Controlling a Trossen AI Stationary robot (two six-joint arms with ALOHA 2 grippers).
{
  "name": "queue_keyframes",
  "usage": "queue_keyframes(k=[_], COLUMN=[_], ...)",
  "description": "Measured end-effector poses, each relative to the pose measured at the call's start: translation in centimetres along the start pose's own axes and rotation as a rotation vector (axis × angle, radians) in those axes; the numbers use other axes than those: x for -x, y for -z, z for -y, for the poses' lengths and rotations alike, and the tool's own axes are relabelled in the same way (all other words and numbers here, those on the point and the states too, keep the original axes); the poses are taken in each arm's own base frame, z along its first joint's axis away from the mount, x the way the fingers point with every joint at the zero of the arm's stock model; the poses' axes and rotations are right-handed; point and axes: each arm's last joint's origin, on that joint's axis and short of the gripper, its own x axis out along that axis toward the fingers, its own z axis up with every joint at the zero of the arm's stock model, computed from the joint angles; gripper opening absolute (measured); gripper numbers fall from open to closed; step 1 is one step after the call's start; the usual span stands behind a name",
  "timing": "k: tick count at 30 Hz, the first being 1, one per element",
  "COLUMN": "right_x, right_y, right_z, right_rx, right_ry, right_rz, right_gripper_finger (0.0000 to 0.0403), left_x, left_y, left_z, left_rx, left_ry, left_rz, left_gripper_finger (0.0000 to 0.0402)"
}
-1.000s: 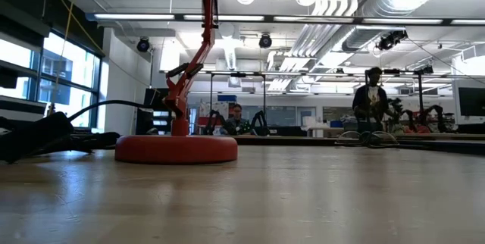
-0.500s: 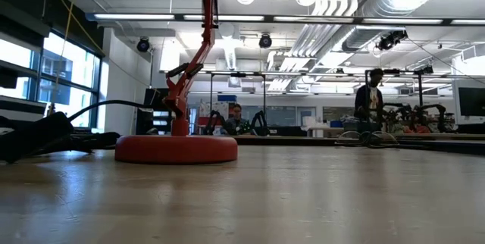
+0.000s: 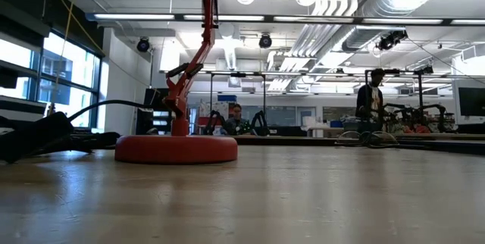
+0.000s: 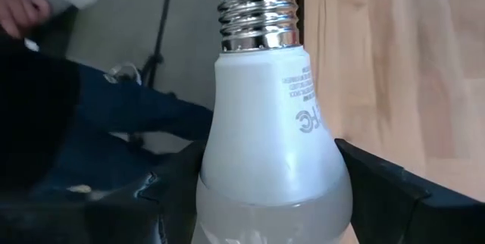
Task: Screw lightbulb
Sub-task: Insert the lightbulb on the lamp
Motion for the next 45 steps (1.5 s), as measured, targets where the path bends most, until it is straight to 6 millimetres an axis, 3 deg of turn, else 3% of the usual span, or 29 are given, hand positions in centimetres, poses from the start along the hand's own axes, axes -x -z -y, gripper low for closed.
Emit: queue_keyframes(k=[6,11,17,25,33,45], right_x=[0.1,0.2,0.2,0.0,-0.1,-0.2], right_y=[-0.9,-1.4,-1.5,-2.4,-3.7,-4.6], right_z=[0.6,1.2,1.3,2.6,4.5,5.7], right_rx=[-0.091,-0.152,-0.121,-0.089,-0.074,-0.088], right_ry=[-0.012,-0.005,-0.039,-0.051,-0.065,-0.104], right_rz=[0.024,0.033,0.005,-0.005,-0.019,-0.027], right_gripper_finger=[0.0257,0.0258,0.0258,0.0259,0.0259,0.0259], left_x=[-0.6,-0.9,0.6,0.5,-0.4,-2.4], left_y=[-1.4,-2.4,-4.0,-4.2,-4.3,-4.0], left_z=[-2.3,-5.0,-5.3,-4.8,-4.6,-5.4], left_rx=[-0.168,-0.322,-0.454,-0.757,-1.004,-1.087], left_ry=[0.057,-0.021,-0.106,-0.295,-0.314,-0.304], left_rz=[-0.065,-0.082,0.023,0.082,0.092,0.079], left_gripper_finger=[0.0146,0.0229,0.0291,0.03,0.03,0.03])
